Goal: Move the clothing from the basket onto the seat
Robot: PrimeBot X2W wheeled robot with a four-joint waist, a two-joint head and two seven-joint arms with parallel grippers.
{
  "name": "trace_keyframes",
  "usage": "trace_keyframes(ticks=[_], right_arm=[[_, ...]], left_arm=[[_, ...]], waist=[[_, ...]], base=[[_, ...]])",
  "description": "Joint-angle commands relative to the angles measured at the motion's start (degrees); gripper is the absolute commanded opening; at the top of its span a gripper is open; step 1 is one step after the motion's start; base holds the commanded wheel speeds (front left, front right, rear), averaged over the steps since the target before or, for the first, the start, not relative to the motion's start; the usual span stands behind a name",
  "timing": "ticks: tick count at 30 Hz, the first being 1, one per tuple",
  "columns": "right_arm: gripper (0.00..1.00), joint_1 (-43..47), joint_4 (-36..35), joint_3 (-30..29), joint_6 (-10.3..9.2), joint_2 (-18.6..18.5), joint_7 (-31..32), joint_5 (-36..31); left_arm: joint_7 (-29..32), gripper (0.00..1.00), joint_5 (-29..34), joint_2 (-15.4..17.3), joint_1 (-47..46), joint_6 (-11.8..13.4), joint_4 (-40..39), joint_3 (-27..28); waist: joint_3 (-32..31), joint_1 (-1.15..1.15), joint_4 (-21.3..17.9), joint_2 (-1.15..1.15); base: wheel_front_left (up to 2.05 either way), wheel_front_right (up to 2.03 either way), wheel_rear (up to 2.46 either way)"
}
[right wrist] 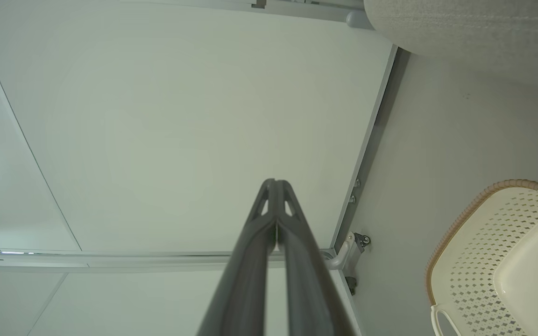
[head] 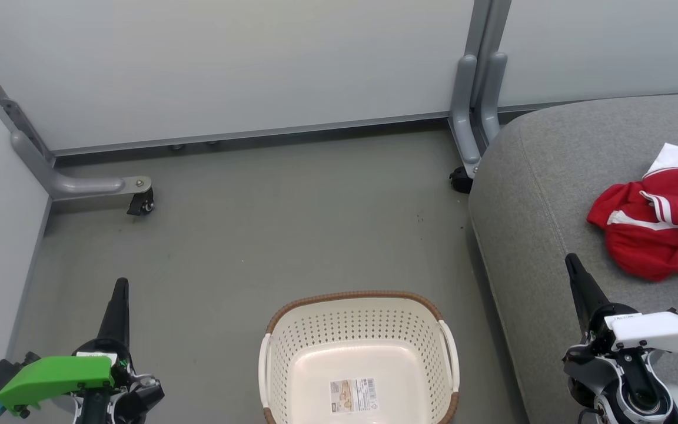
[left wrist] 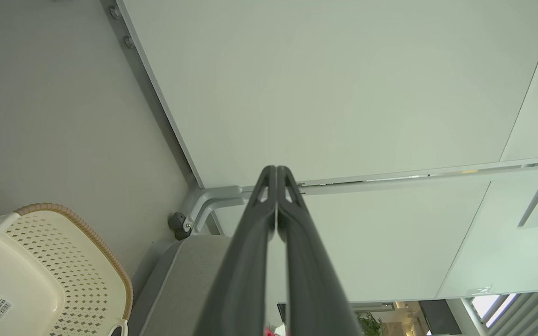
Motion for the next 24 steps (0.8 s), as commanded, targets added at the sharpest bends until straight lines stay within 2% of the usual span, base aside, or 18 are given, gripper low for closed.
trace_keyframes(ticks=[1,13,24], right_arm=[[0.00,-0.72,0.17,-0.34,0.02,-0.07,0.49,1.28],[0.00,-1.40,0.82,-1.14,0.02,0.07,1.87,6.10],[0.00,-1.24,0.82,-1.40,0.02,0.30,2.10,5.50]], left_arm=[[0.43,0.00,-1.09,0.25,-1.41,-0.23,0.06,0.24],[1.75,0.00,-5.67,0.06,-2.35,-0.68,0.93,1.10],[1.98,0.00,-5.12,-0.22,-2.26,-0.67,0.90,1.31]], waist=[[0.02,0.00,0.03,0.00],[0.23,0.00,0.29,0.00],[0.23,0.00,0.29,0.00]], base=[[0.00,0.00,0.00],[0.00,0.00,0.00],[0.00,0.00,0.00]])
